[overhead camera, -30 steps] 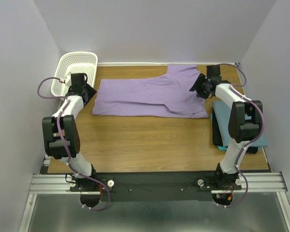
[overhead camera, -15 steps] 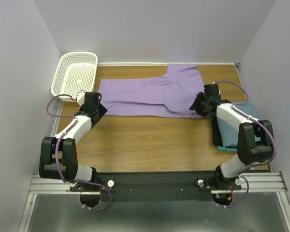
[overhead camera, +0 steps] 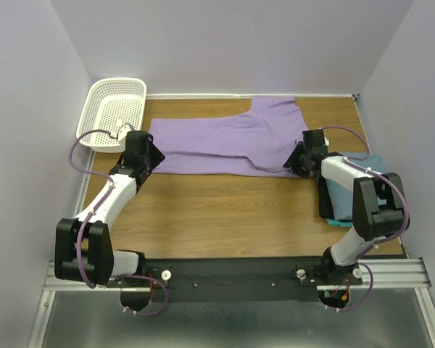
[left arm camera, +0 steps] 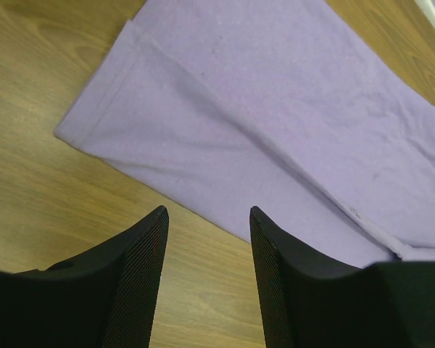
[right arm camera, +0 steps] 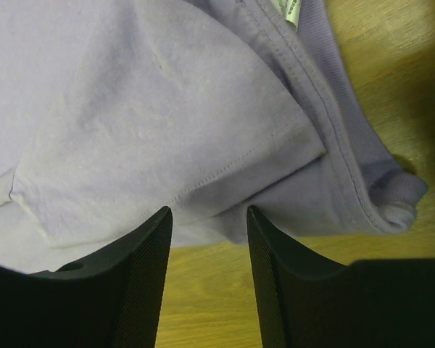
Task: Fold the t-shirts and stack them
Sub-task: Fold the tshirt
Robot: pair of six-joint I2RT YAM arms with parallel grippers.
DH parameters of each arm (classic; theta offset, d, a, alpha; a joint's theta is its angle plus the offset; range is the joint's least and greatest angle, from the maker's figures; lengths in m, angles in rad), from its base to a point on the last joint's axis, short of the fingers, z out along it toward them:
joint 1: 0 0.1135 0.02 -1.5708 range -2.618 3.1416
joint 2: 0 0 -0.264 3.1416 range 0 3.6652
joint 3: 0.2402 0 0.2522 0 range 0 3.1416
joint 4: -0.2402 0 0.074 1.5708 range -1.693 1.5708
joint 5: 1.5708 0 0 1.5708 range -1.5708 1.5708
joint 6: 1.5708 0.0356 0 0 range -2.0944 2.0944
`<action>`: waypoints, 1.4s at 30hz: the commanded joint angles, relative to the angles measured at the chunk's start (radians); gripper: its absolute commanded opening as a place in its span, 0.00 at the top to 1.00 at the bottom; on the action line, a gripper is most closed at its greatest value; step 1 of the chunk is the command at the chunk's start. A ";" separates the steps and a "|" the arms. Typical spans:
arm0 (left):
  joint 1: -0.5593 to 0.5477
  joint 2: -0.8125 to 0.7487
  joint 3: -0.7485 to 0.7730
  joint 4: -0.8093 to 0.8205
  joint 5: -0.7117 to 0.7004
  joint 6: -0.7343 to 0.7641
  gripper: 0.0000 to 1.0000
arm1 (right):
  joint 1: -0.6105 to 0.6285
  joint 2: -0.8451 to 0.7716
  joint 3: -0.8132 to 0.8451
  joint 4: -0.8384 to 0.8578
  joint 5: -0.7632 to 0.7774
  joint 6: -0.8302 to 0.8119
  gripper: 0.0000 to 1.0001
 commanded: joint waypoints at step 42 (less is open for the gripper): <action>-0.004 -0.014 0.053 -0.032 0.026 0.087 0.44 | -0.004 0.403 0.470 0.126 -0.088 0.051 1.00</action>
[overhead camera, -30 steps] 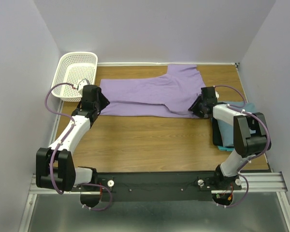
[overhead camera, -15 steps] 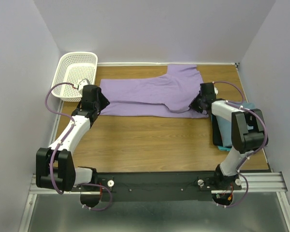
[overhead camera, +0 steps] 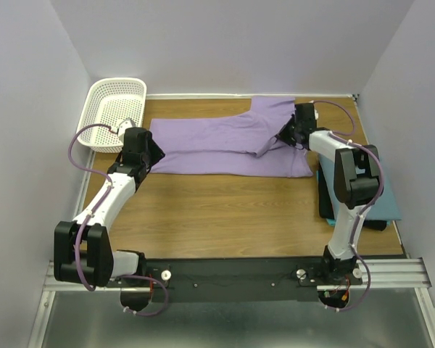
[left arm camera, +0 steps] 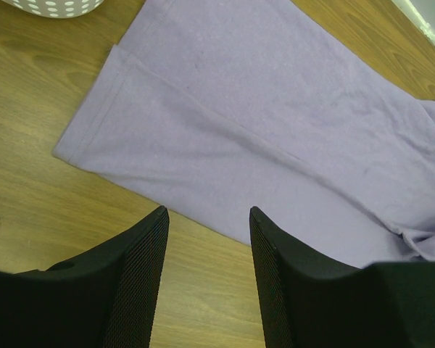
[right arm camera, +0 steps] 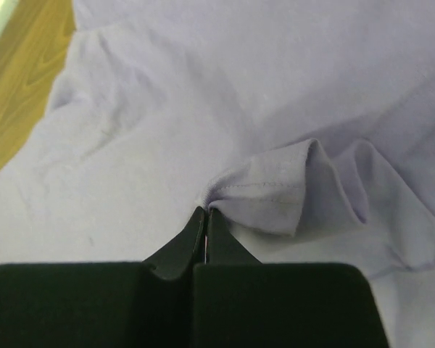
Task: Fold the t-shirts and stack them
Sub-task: Fold the tshirt
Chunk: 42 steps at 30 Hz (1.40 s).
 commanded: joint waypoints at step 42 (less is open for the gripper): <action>-0.004 0.017 0.003 -0.025 0.014 0.012 0.44 | 0.074 0.162 0.152 0.020 -0.024 -0.156 0.80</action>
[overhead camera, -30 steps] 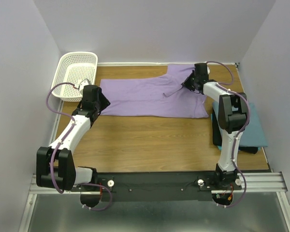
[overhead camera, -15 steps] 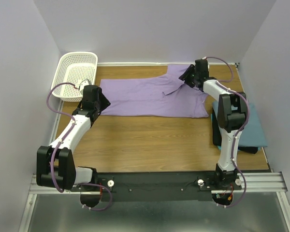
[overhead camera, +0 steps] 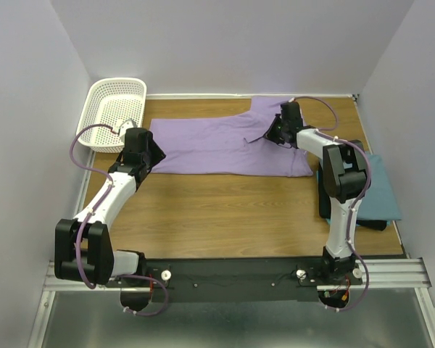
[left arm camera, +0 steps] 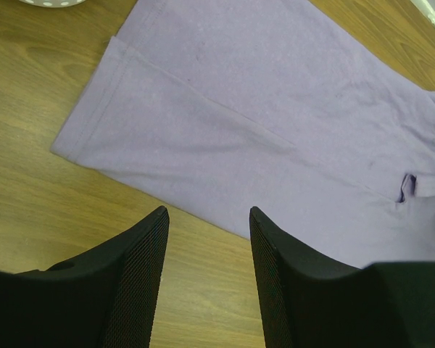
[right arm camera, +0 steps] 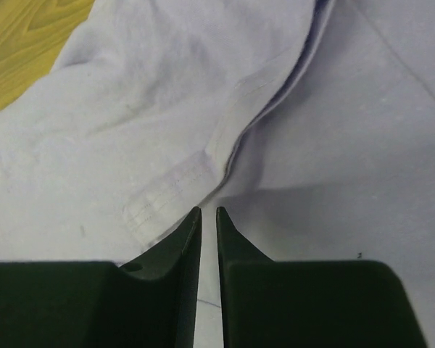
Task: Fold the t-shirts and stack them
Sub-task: Fold the tshirt
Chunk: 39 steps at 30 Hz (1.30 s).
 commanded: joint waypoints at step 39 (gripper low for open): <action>0.035 0.053 -0.022 -0.026 -0.022 -0.047 0.44 | -0.004 -0.034 0.102 -0.007 0.019 -0.079 0.60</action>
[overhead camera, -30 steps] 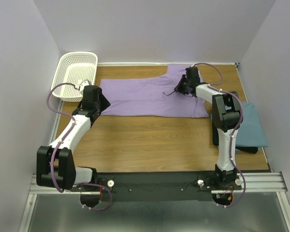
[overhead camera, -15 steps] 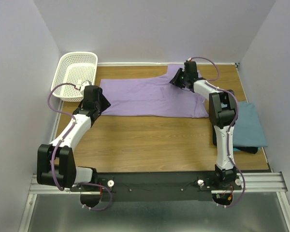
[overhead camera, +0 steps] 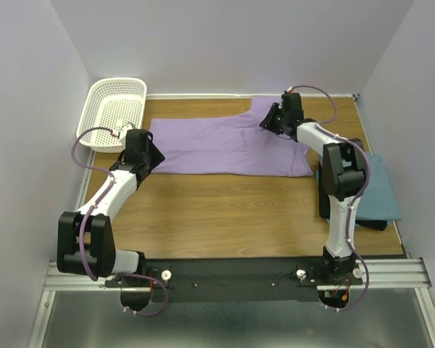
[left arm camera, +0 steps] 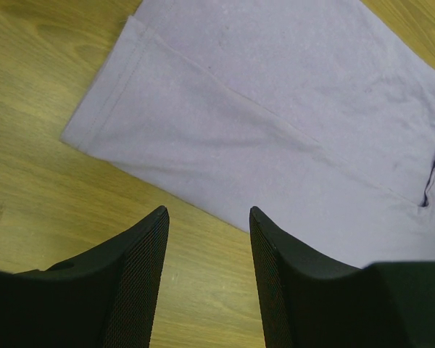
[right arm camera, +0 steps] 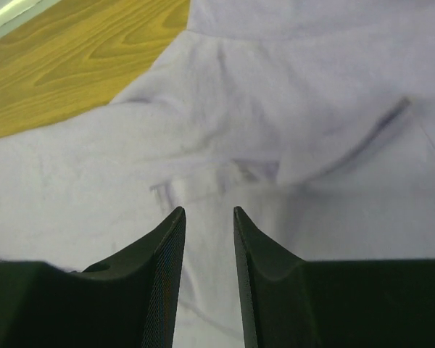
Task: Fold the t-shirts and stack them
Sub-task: Fold the tshirt
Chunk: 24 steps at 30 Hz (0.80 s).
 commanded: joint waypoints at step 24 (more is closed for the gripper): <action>0.109 0.265 -0.042 0.134 -0.196 -0.292 0.45 | -0.012 -0.807 -0.862 -0.139 0.123 0.119 0.53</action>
